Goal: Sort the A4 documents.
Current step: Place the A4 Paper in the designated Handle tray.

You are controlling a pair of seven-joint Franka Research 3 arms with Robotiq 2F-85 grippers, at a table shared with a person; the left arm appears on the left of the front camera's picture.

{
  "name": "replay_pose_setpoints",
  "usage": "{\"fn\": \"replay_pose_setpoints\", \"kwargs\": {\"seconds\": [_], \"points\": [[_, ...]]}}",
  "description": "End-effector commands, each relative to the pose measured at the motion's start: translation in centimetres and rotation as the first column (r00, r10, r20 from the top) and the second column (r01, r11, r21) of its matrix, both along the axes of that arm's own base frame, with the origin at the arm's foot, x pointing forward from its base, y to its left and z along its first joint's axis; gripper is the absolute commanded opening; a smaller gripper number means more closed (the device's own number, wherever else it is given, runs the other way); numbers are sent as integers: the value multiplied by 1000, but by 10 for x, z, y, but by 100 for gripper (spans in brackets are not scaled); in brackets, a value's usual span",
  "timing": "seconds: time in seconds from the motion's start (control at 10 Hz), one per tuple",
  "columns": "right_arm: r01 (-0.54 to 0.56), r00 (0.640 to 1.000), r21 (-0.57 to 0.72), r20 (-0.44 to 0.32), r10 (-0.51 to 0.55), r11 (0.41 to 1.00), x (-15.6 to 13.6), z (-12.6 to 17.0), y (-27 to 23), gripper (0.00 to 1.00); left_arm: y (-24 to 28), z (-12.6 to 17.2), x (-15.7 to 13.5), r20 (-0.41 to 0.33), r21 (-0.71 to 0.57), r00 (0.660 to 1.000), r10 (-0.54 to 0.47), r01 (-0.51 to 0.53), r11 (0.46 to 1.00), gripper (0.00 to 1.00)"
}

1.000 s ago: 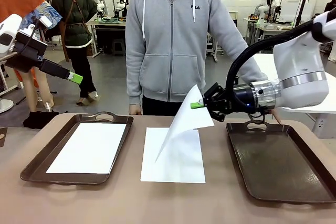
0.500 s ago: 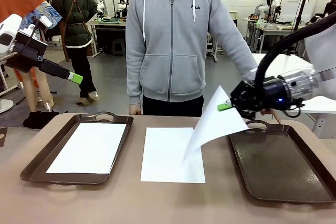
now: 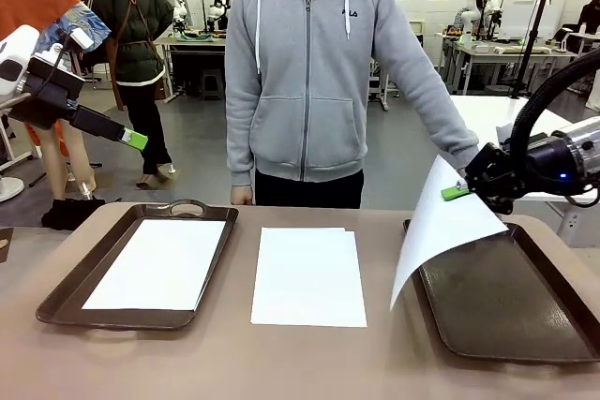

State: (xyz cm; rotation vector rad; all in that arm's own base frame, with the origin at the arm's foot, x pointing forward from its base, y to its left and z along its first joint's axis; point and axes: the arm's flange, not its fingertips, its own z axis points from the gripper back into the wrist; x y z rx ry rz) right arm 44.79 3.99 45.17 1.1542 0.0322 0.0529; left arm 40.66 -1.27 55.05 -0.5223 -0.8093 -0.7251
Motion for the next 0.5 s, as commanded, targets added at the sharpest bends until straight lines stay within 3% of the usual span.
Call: {"fn": "replay_pose_setpoints", "kwargs": {"seconds": [0.0,0.4], "points": [[-30,1000,-31,-1,30,999,7,2,-9,1,1,0,0,1,-10,1000,-2,2,1000,100],[-69,997,-44,27,70,997,22,2,-18,1,1,0,0,1,-10,1000,-2,2,1000,100]]}}
